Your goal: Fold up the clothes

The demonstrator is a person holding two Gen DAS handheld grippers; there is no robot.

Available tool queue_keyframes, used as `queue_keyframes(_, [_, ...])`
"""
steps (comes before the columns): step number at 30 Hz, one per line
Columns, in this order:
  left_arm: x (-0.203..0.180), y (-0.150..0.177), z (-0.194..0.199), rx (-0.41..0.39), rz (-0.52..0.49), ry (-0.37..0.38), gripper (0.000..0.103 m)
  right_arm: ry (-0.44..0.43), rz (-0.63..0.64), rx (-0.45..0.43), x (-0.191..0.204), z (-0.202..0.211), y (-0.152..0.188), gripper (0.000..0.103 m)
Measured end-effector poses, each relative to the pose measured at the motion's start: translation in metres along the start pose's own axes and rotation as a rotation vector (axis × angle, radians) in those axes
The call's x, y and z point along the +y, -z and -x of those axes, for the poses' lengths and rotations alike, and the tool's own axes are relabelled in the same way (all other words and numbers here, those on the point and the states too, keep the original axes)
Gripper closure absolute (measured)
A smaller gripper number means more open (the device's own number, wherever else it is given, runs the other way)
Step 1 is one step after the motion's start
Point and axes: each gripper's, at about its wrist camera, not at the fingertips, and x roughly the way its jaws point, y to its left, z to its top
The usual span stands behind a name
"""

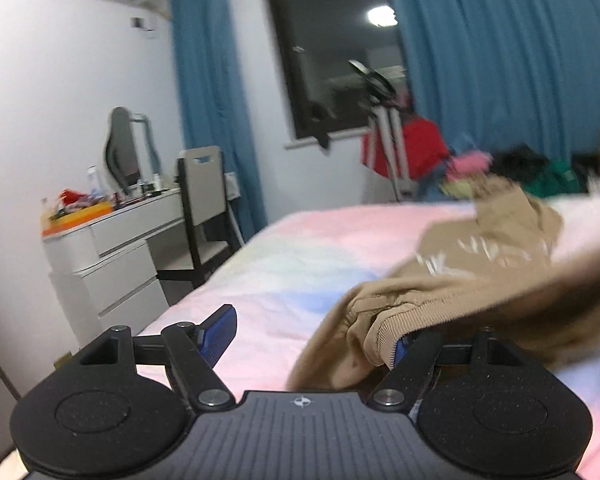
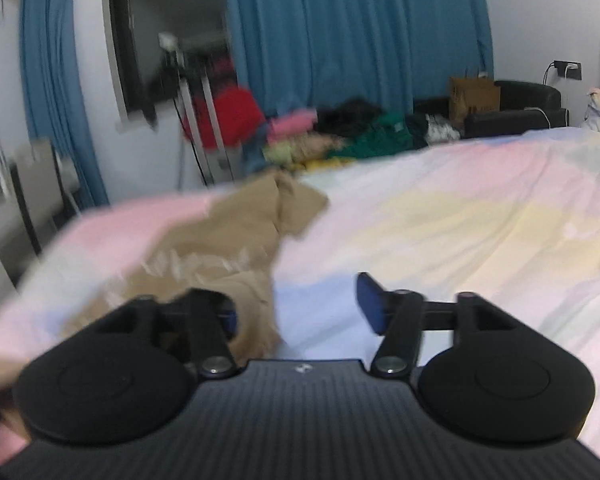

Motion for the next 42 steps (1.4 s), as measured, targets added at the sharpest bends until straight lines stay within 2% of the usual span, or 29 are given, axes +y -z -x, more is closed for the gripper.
queue_keyframes(3, [0.004,-0.013,0.003,-0.028,0.072,-0.008,0.028,0.029,0.075,0.091,0.003,-0.014,0.012,0.041])
queue_keyframes(6, [0.007,-0.022,0.008,-0.057,0.140,-0.003,0.028,0.064,0.130,0.108,0.006,-0.016,0.022,0.041])
queue_keyframes(8, [0.008,-0.030,0.012,-0.090,0.149,0.008,0.028,0.067,0.100,0.108,0.003,-0.014,0.020,0.041])
queue_keyframes(11, [0.014,-0.050,0.018,-0.143,0.170,0.019,0.027,0.043,0.000,0.051,-0.005,0.001,-0.002,0.041])
queue_keyframes(14, [0.026,-0.089,0.030,-0.219,0.204,0.023,0.027,0.001,-0.039,-0.048,-0.003,0.029,-0.042,0.041])
queue_keyframes(19, [0.052,-0.179,0.062,-0.391,0.278,0.006,0.025,-0.068,-0.025,-0.240,0.018,0.094,-0.137,0.041])
queue_keyframes(24, [0.082,-0.289,0.107,-0.515,0.320,0.059,0.022,-0.109,-0.047,-0.389,0.026,0.173,-0.237,0.041])
queue_keyframes(27, [0.102,-0.348,0.143,-0.591,0.333,0.092,0.016,-0.132,-0.047,-0.474,0.025,0.228,-0.285,0.041])
queue_keyframes(29, [0.117,-0.380,0.167,-0.607,0.357,0.125,0.016,-0.150,-0.055,-0.518,0.021,0.264,-0.310,0.041])
queue_keyframes(33, [0.142,-0.432,0.215,-0.665,0.383,0.148,0.016,-0.167,-0.015,-0.621,0.019,0.333,-0.343,0.040])
queue_keyframes(36, [0.156,-0.456,0.243,-0.706,0.370,0.157,0.015,-0.181,-0.007,-0.671,0.016,0.371,-0.358,0.040])
queue_keyframes(39, [0.161,-0.468,0.255,-0.695,0.344,0.178,0.015,-0.179,0.017,-0.686,0.015,0.392,-0.367,0.039])
queue_keyframes(42, [0.160,-0.466,0.250,-0.667,0.311,0.194,0.015,-0.159,0.043,-0.677,0.016,0.394,-0.368,0.039])
